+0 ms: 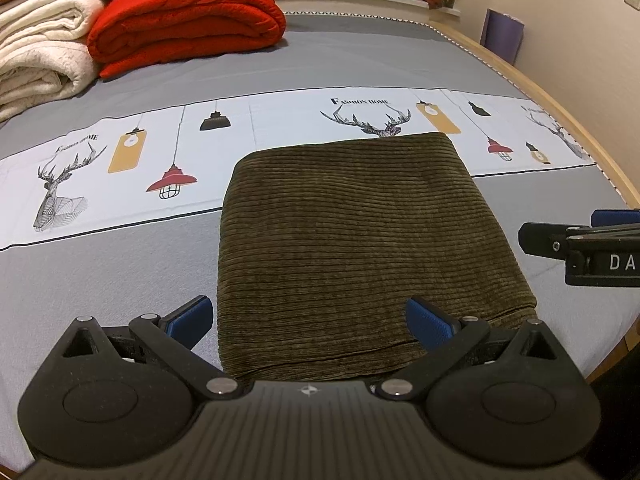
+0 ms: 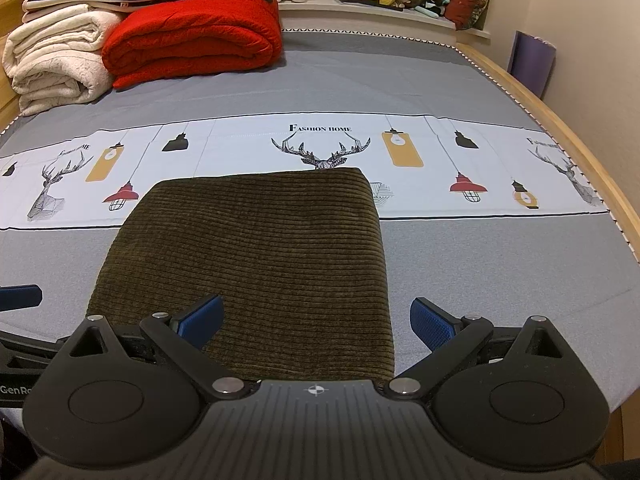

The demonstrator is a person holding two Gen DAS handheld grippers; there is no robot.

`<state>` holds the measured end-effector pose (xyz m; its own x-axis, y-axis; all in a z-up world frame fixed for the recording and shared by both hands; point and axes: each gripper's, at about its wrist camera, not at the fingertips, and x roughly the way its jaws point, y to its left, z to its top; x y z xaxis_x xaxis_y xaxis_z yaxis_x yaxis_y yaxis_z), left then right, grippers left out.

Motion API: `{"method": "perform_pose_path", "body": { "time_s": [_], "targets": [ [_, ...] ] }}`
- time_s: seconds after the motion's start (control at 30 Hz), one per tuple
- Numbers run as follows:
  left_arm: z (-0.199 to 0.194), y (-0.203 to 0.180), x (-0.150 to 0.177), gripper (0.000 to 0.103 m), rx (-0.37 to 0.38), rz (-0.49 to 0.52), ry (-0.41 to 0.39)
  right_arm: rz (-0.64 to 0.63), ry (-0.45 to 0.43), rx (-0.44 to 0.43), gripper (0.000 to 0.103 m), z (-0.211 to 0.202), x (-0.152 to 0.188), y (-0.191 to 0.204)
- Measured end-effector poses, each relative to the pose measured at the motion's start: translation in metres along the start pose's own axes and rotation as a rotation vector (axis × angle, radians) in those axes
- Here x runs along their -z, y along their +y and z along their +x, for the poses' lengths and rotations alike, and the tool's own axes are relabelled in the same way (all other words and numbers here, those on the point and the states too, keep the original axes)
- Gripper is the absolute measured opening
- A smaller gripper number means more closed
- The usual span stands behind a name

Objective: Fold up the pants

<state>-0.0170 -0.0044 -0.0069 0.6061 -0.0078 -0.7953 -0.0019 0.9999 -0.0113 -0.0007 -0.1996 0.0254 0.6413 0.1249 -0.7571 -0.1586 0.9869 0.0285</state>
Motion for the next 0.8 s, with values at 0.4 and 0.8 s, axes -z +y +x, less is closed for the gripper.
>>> {"method": "perform_pose_path", "body": {
  "time_s": [0.4,0.8],
  "targets": [
    [0.0002,-0.0008,0.0008,0.103,0.001,0.003,-0.001,0.001,0.0,0.0,0.099,0.0001,-0.0003,0.0],
    [-0.001,-0.0031,0.001,0.103,0.008,0.015,-0.008,0.001,0.001,-0.001,0.099,0.0,-0.0003,0.0006]
  ]
}}
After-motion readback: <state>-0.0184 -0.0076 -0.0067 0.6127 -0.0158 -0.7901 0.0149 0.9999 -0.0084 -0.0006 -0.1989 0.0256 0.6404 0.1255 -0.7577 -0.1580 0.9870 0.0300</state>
